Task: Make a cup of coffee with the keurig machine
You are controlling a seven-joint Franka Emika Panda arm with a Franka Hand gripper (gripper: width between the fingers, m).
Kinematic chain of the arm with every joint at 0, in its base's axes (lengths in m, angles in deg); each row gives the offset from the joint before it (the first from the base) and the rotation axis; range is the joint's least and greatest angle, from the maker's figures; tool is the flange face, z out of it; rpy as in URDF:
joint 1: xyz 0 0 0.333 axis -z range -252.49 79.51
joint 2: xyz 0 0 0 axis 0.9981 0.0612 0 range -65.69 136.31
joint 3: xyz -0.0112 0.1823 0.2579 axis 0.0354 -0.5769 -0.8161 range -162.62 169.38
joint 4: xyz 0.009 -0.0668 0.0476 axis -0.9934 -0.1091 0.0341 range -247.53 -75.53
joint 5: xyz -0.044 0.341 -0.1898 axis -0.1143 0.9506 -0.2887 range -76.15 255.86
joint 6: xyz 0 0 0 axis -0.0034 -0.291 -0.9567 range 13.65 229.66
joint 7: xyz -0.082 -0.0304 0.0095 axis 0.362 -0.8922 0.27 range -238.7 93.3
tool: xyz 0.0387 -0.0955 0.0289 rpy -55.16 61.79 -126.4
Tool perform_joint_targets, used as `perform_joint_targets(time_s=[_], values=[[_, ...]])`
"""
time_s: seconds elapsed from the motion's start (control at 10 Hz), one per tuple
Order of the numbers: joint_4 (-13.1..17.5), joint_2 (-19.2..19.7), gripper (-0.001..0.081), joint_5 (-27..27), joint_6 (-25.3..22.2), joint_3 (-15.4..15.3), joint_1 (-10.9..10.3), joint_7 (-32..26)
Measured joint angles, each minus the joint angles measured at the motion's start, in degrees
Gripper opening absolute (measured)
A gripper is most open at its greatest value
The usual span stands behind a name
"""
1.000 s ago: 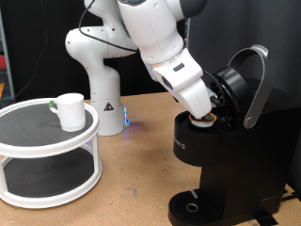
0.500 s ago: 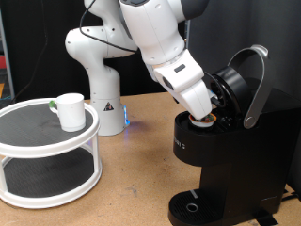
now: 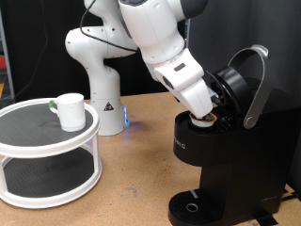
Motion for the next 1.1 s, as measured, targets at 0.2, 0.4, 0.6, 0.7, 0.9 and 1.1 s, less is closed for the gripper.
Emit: perform_joint_targets(time_s=[0.2,0.4,0.6,0.7,0.9,1.1], values=[[0.24,-0.91,0.0808,1.33,-0.75,0.00,0.00,-0.09],[0.51,-1.95,0.0808,1.55,-1.89,0.05,0.00,-0.08],[0.52,-2.45,0.0808,1.55,-2.15,0.12,0.02,-0.02],[0.60,-2.48,0.0808,1.55,-2.33,0.18,0.05,-0.02],[0.75,-2.60,0.0808,1.21,-2.32,0.34,0.30,0.06],[0.70,-2.69,0.0808,1.14,-2.32,0.36,0.47,0.05]])
